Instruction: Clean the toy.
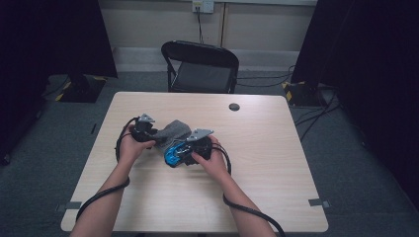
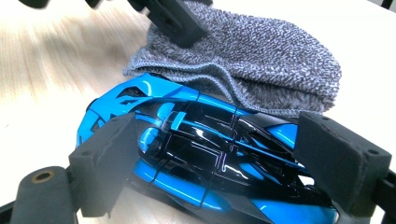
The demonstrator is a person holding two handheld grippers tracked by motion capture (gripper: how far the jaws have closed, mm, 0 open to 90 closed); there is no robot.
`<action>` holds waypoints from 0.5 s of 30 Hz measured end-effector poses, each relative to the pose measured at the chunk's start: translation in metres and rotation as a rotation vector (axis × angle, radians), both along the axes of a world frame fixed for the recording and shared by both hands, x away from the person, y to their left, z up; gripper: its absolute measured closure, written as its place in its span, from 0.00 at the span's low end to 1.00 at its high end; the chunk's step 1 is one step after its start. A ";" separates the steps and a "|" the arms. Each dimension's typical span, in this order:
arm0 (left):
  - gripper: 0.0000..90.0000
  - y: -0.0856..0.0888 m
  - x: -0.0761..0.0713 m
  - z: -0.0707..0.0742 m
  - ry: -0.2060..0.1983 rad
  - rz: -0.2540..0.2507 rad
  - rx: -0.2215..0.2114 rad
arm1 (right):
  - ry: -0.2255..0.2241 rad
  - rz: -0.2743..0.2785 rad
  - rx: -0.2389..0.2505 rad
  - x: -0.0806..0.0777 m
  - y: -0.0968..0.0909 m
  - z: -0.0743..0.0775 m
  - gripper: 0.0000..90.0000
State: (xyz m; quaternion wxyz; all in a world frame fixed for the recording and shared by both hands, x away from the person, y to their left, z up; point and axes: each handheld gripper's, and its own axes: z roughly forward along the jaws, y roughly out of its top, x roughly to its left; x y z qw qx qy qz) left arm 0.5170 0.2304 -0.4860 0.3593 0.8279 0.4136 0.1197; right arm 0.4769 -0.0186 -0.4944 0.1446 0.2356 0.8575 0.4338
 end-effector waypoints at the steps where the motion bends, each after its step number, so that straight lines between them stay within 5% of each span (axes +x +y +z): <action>1: 0.61 -0.003 0.002 -0.001 -0.008 -0.004 0.012 | 0.000 0.000 0.001 0.000 0.000 0.000 0.15; 4: 0.82 -0.011 0.009 0.006 -0.026 -0.025 0.005 | -0.001 0.004 0.005 0.000 0.000 -0.001 0.15; 8: 0.83 -0.032 0.017 0.013 -0.064 -0.093 0.016 | -0.006 0.005 0.016 0.000 -0.001 -0.002 0.15; 11: 0.83 -0.046 0.021 0.005 -0.050 -0.125 0.039 | -0.006 0.010 0.018 0.001 -0.002 -0.002 0.15; 15: 0.78 -0.053 0.021 -0.001 -0.059 -0.121 0.044 | -0.007 0.008 0.021 0.000 -0.002 -0.002 0.15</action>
